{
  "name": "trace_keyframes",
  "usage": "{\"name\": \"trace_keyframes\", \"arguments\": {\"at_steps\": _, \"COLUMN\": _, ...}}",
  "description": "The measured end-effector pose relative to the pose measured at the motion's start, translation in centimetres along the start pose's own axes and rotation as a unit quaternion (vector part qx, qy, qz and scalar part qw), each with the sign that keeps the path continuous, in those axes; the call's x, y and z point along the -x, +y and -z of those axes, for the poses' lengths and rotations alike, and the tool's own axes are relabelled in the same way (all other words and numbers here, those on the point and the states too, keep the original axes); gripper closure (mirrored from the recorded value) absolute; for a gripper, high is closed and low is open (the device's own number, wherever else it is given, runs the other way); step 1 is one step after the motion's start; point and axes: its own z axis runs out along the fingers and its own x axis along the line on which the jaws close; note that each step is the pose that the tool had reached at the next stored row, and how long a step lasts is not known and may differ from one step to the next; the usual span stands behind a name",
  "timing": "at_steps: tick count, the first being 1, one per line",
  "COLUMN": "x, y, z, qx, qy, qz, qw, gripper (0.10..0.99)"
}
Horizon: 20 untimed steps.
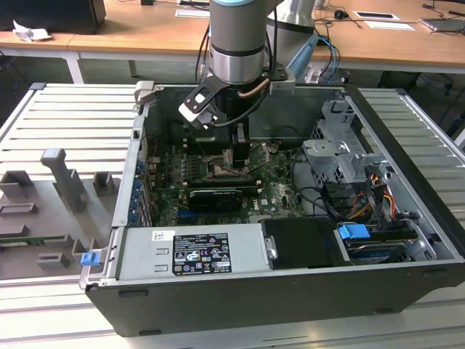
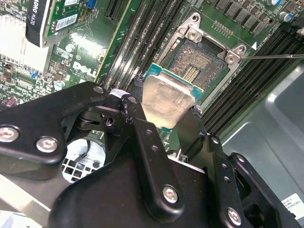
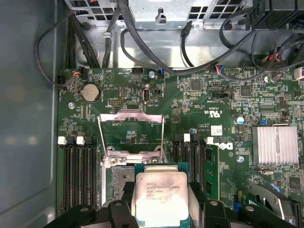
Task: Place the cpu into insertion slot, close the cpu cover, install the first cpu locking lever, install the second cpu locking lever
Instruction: 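Place the cpu into insertion slot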
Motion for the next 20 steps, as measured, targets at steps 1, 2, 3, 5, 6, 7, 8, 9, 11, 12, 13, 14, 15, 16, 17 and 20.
{"name": "trace_keyframes", "arguments": {"at_steps": 1, "x": -0.13, "y": 0.0, "z": -0.01, "qx": 0.0, "qy": -0.0004, "qz": 0.0, "qw": 1.0, "gripper": 0.557}}
{"name": "trace_keyframes", "arguments": {"at_steps": 2, "x": -0.43, "y": -0.01, "z": -0.06, "qx": 0.0, "qy": -0.0006, "qz": 0.0, "qw": 1.0, "gripper": 0.557}}
{"name": "trace_keyframes", "arguments": {"at_steps": 3, "x": -0.85, "y": -0.03, "z": -0.18, "qx": 0.0, "qy": -0.0006, "qz": 0.0, "qw": 1.0, "gripper": 0.557}}
{"name": "trace_keyframes", "arguments": {"at_steps": 5, "x": -1.06, "y": -0.17, "z": -0.48, "qx": 0.0001, "qy": -0.0004, "qz": 0.0, "qw": 1.0, "gripper": 0.557}}
{"name": "trace_keyframes", "arguments": {"at_steps": 6, "x": -1.09, "y": -0.29, "z": -0.63, "qx": 0.0001, "qy": -0.0005, "qz": 0.0, "qw": 1.0, "gripper": 0.557}}
{"name": "trace_keyframes", "arguments": {"at_steps": 7, "x": -1.12, "y": -0.42, "z": -0.79, "qx": 0.0, "qy": -0.0005, "qz": 0.0, "qw": 1.0, "gripper": 0.557}}
{"name": "trace_keyframes", "arguments": {"at_steps": 8, "x": -1.18, "y": -0.5, "z": -1.0, "qx": 0.0001, "qy": -0.0004, "qz": 0.001, "qw": 1.0, "gripper": 0.557}}
{"name": "trace_keyframes", "arguments": {"at_steps": 9, "x": -1.28, "y": -0.58, "z": -1.21, "qx": 0.0, "qy": -0.0004, "qz": 0.001, "qw": 1.0, "gripper": 0.557}}
{"name": "trace_keyframes", "arguments": {"at_steps": 11, "x": -1.36, "y": -0.82, "z": -1.48, "qx": 0.0, "qy": -0.0001, "qz": 0.002, "qw": 1.0, "gripper": 0.557}}
{"name": "trace_keyframes", "arguments": {"at_steps": 12, "x": -1.4, "y": -0.92, "z": -1.57, "qx": 0.0, "qy": -0.0001, "qz": 0.002, "qw": 1.0, "gripper": 0.557}}
{"name": "trace_keyframes", "arguments": {"at_steps": 13, "x": -1.45, "y": -1.09, "z": -1.68, "qx": 0.0, "qy": 0.0001, "qz": 0.002, "qw": 1.0, "gripper": 0.557}}
{"name": "trace_keyframes", "arguments": {"at_steps": 14, "x": -1.48, "y": -1.22, "z": -1.76, "qx": 0.0, "qy": 0.0001, "qz": 0.002, "qw": 1.0, "gripper": 0.557}}
{"name": "trace_keyframes", "arguments": {"at_steps": 15, "x": -1.5, "y": -1.35, "z": -1.82, "qx": 0.0, "qy": 0.0002, "qz": 0.002, "qw": 1.0, "gripper": 0.557}}
{"name": "trace_keyframes", "arguments": {"at_steps": 16, "x": -1.53, "y": -1.5, "z": -1.87, "qx": 0.0, "qy": 0.0002, "qz": 0.002, "qw": 1.0, "gripper": 0.557}}
{"name": "trace_keyframes", "arguments": {"at_steps": 17, "x": -1.56, "y": -1.64, "z": -1.91, "qx": 0.0, "qy": 0.0001, "qz": 0.002, "qw": 1.0, "gripper": 0.557}}
{"name": "trace_keyframes", "arguments": {"at_steps": 20, "x": -1.65, "y": -1.93, "z": -2.08, "qx": 0.0, "qy": 0.0001, "qz": 0.002, "qw": 1.0, "gripper": 0.557}}
